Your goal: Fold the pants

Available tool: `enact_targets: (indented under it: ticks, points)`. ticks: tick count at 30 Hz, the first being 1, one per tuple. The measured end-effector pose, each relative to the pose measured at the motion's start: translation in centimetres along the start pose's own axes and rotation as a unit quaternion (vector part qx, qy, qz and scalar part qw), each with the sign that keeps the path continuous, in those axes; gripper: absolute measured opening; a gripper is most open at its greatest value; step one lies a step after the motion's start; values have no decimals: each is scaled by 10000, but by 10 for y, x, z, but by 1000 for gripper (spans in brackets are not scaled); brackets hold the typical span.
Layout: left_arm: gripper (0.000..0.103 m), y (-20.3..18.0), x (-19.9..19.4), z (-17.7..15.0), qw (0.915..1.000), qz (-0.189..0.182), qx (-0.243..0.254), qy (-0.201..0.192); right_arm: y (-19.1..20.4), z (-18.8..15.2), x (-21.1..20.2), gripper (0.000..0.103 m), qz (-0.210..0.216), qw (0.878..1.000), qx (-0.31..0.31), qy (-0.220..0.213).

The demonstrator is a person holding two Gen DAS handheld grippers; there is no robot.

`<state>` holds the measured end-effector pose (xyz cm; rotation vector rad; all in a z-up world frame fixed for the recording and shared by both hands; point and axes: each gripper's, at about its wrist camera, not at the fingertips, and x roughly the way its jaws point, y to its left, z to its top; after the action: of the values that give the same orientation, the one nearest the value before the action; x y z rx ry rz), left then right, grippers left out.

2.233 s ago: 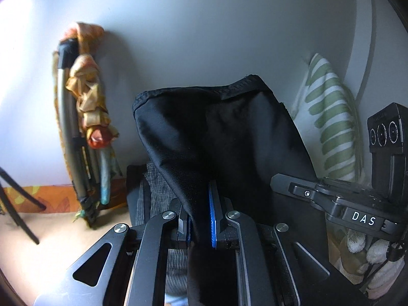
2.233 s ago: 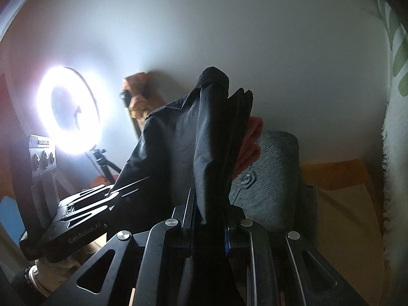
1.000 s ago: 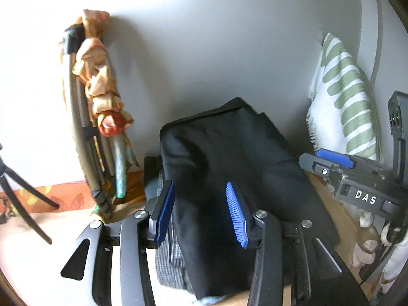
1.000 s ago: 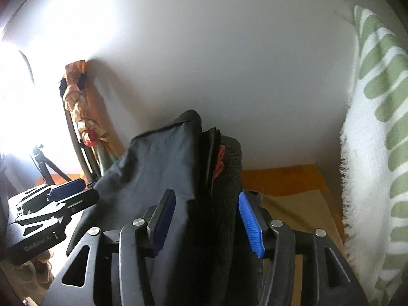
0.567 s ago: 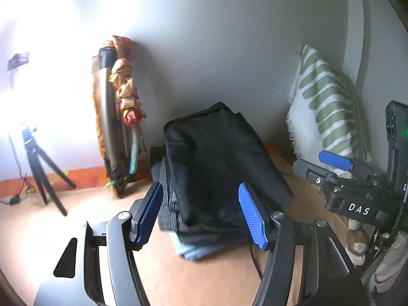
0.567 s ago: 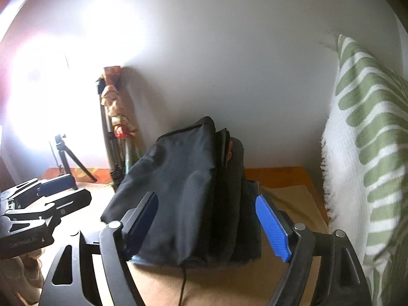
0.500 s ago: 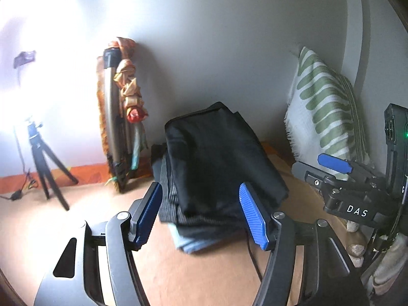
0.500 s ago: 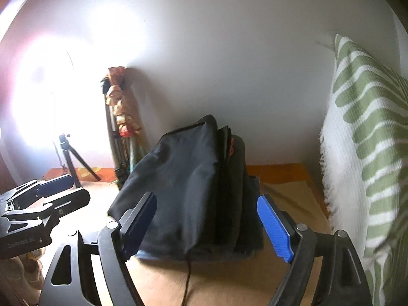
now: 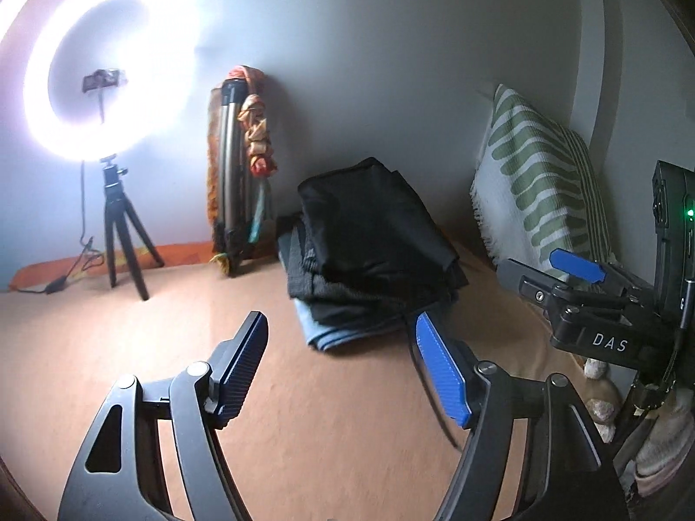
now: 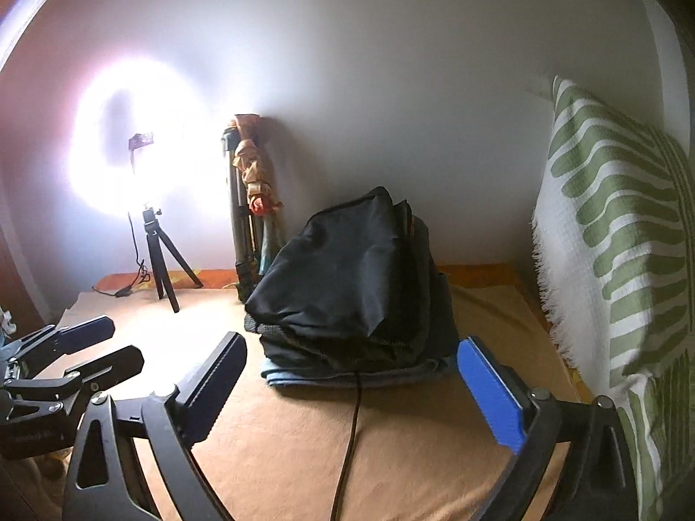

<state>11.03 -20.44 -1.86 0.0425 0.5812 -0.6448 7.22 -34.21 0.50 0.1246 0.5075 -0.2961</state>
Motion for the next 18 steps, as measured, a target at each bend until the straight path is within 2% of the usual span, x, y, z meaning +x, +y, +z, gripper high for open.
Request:
enact_targets:
  ticks: [4,18]
  points:
    - [79,3,-16,-13,9999,102,-106,-40,9,-13,-11,102,64,10000,54,28]
    - [80,4,-43,-46,9996,284,-14,-91,25,-53,-30,103,-143,9998,44,93]
